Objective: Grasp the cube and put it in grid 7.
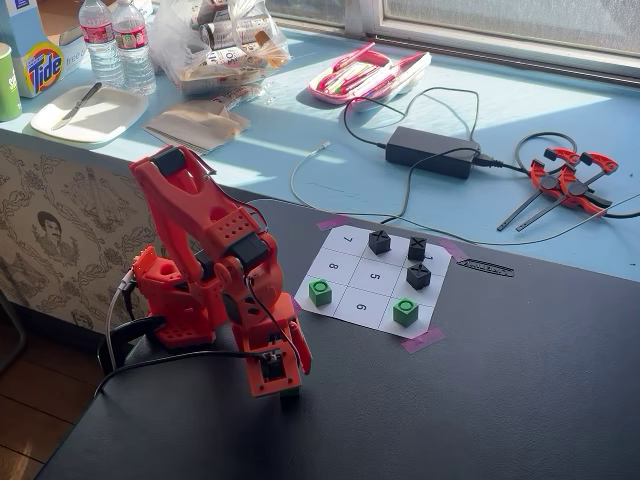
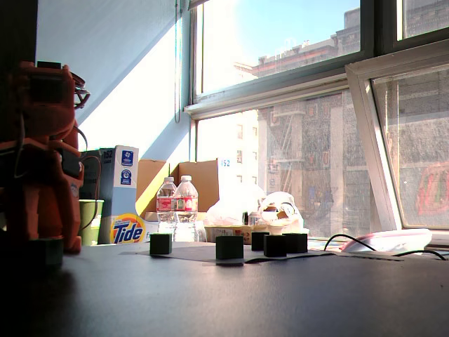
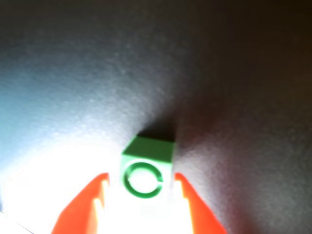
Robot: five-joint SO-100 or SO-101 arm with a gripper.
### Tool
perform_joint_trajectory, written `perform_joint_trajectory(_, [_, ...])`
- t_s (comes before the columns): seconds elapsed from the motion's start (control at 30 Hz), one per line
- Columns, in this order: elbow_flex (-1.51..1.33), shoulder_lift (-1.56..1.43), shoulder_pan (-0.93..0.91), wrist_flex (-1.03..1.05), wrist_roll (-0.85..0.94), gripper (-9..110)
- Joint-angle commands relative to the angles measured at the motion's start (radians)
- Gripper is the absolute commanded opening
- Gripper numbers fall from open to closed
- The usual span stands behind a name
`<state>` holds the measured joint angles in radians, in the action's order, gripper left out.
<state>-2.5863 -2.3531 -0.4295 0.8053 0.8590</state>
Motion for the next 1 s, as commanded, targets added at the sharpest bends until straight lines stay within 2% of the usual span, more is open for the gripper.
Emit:
perform_joint_trajectory(0.0, [-0.005,-0.034,0.021,-0.021,-0.008,10])
perform_joint_trajectory(0.03, [-0.014,-0.038,0.025,-0.035,-0.021,6])
perform_joint_trajectory(0.27, [-0.069,-0.086,0.049,-0.078,0.005,1])
perform_joint_trajectory(0.37, [-0.046,-0.158,0.104,-0.014,0.005,0])
perform_joint_trajectory(0.63, [0.273,-0.235,0.529,0.325,-0.133,0])
perform_joint_trajectory(0.83, [0.565,-0.046,0.853,0.420,-0.259,0])
perform_joint_trajectory(0.97, [0.716,0.163,0.950,0.440,-0.282,0])
